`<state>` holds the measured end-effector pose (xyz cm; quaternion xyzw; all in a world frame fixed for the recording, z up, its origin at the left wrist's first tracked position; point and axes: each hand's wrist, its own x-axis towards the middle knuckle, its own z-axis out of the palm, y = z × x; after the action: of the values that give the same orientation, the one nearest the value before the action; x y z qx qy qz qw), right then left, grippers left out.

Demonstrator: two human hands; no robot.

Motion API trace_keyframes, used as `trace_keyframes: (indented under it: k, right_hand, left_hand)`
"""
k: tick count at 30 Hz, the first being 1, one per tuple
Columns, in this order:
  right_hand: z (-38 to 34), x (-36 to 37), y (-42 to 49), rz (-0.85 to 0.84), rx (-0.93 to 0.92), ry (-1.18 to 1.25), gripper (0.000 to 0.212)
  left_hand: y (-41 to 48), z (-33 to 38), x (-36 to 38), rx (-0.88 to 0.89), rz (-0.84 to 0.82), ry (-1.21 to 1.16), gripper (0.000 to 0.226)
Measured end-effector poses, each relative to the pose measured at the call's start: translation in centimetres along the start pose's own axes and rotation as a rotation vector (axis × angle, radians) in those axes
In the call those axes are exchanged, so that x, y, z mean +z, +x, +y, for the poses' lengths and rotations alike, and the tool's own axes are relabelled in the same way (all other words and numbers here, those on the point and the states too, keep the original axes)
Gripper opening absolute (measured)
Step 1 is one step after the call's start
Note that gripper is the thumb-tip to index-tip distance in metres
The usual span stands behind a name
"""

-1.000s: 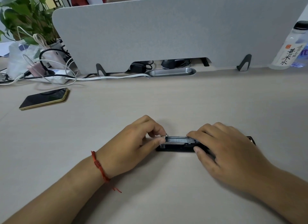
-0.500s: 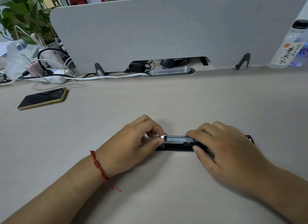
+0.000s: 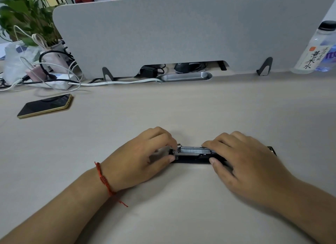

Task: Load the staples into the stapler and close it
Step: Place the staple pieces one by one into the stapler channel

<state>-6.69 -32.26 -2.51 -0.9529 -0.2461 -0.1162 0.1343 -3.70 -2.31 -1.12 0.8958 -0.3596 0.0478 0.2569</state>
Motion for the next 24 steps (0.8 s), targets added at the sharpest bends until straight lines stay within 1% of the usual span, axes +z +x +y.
trace_keyframes:
  k: [3, 6, 9, 10, 12, 15, 20, 22, 24]
  right_hand:
    - [0.0, 0.0, 0.1, 0.005, -0.006, 0.001, 0.032]
    - [0.0, 0.1, 0.0, 0.009, -0.009, -0.008, 0.032]
    - [-0.1, 0.0, 0.1, 0.025, -0.028, -0.031, 0.033]
    - [-0.1, -0.1, 0.1, 0.031, -0.038, -0.044, 0.033]
    - [-0.2, -0.2, 0.0, 0.037, -0.052, -0.067, 0.034]
    - [-0.3, -0.3, 0.1, 0.037, -0.053, -0.064, 0.035]
    - [-0.2, -0.3, 0.0, 0.031, -0.063, -0.07, 0.034]
    - [-0.2, -0.3, -0.1, 0.037, -0.065, -0.074, 0.033]
    - [-0.1, -0.3, -0.1, 0.036, -0.064, -0.077, 0.032]
  left_hand:
    - [0.1, -0.2, 0.4, 0.033, 0.011, 0.049, 0.016]
    - [0.0, -0.2, 0.6, 0.042, 0.019, 0.024, 0.023]
    - [0.0, -0.2, 0.5, 0.009, 0.073, -0.147, 0.027]
    - [0.1, -0.5, 0.4, -0.008, 0.107, -0.161, 0.027]
    - [0.4, -1.1, 0.4, -0.069, 0.135, -0.095, 0.029]
    - [1.2, -1.7, 0.7, -0.147, 0.048, 0.055, 0.037]
    - [2.0, -1.7, 1.0, -0.08, -0.099, 0.177, 0.044]
    - [2.1, -1.8, 1.0, -0.079, -0.132, 0.189, 0.042]
    - [2.1, -2.0, 1.0, -0.08, -0.121, 0.174, 0.035]
